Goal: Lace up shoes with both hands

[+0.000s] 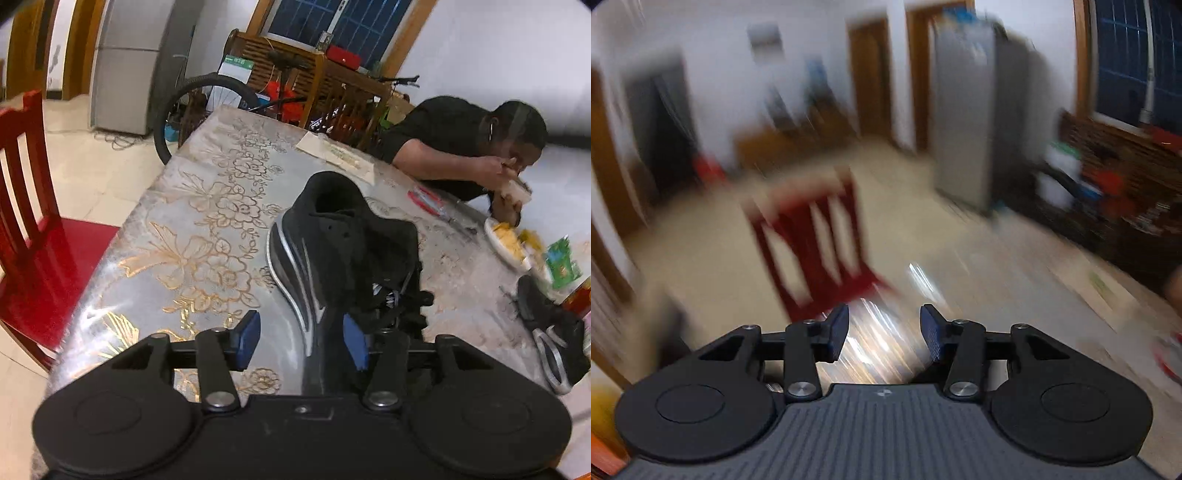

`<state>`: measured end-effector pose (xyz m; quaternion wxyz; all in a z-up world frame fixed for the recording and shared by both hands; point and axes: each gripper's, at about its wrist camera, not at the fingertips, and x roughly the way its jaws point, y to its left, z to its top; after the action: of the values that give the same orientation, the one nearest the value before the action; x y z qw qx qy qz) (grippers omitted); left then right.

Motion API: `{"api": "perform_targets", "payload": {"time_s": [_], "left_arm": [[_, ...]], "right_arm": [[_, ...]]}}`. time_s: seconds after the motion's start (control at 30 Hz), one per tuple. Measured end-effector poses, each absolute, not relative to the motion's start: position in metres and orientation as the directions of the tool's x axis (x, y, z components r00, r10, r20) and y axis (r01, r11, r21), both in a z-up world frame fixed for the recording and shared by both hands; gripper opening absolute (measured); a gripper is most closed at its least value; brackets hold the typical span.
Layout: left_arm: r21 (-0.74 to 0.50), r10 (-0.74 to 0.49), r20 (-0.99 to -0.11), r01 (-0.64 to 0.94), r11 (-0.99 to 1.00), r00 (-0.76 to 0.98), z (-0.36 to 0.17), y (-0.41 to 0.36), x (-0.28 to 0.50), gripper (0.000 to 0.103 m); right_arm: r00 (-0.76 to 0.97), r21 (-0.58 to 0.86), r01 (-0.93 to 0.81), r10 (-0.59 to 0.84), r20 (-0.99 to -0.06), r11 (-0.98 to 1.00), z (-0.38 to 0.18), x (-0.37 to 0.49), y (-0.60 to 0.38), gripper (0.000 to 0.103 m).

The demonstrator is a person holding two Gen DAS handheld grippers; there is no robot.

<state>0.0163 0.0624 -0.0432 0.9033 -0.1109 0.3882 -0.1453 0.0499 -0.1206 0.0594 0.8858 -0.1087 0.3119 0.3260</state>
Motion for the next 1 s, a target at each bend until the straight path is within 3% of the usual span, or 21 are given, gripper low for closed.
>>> {"api": "perform_targets", "payload": {"time_s": [0.1, 0.23, 0.37, 0.53, 0.63, 0.7, 0.73, 0.8, 0.83, 1.0], "left_arm": [[-0.290, -0.354, -0.676, 0.207, 0.934, 0.646, -0.045, 0.052, 0.015, 0.047], [-0.240, -0.335, -0.683, 0.234, 0.942, 0.649, -0.047, 0.041, 0.013, 0.047], [-0.249, -0.340, -0.685, 0.232, 0.940, 0.644, -0.049, 0.045, 0.016, 0.048], [-0.245, -0.336, -0.690, 0.231, 0.942, 0.641, -0.050, 0.045, 0.019, 0.048], [-0.231, -0.332, -0.692, 0.238, 0.943, 0.641, -0.051, 0.043, 0.020, 0.049], [-0.228, -0.328, -0.693, 0.237, 0.944, 0.642, -0.051, 0.043, 0.022, 0.049], [-0.227, -0.326, -0.694, 0.235, 0.945, 0.642, -0.051, 0.043, 0.023, 0.050], [-0.230, -0.324, -0.696, 0.228, 0.946, 0.641, -0.051, 0.044, 0.025, 0.050], [-0.228, -0.320, -0.696, 0.225, 0.947, 0.643, -0.050, 0.044, 0.026, 0.050], [-0.166, -0.271, -0.681, 0.218, 0.962, 0.680, -0.042, 0.036, 0.032, 0.051]], "right_arm": [[0.582, 0.033, -0.578, 0.441, -0.684, 0.815, 0.021, 0.050, -0.117, 0.046], [0.511, 0.334, -0.399, 0.510, -0.692, 0.854, 0.000, 0.070, -0.133, 0.046], [0.534, 0.492, -0.225, 0.529, -0.660, 0.841, -0.016, 0.087, -0.138, 0.048], [0.583, 0.611, -0.196, 0.592, -0.556, 0.767, -0.015, 0.101, -0.130, 0.049], [0.621, 0.642, -0.192, 0.599, -0.506, 0.742, -0.011, 0.108, -0.130, 0.062], [0.602, 0.676, -0.175, 0.621, -0.502, 0.716, -0.013, 0.120, -0.128, 0.056], [0.595, 0.683, -0.162, 0.623, -0.508, 0.712, -0.016, 0.125, -0.125, 0.047], [0.595, 0.680, -0.163, 0.621, -0.510, 0.715, -0.018, 0.127, -0.127, 0.011], [0.590, 0.700, -0.168, 0.639, -0.493, 0.695, -0.019, 0.128, -0.128, 0.002], [0.588, 0.782, -0.246, 0.729, -0.350, 0.573, 0.008, 0.110, -0.137, 0.002]]}}
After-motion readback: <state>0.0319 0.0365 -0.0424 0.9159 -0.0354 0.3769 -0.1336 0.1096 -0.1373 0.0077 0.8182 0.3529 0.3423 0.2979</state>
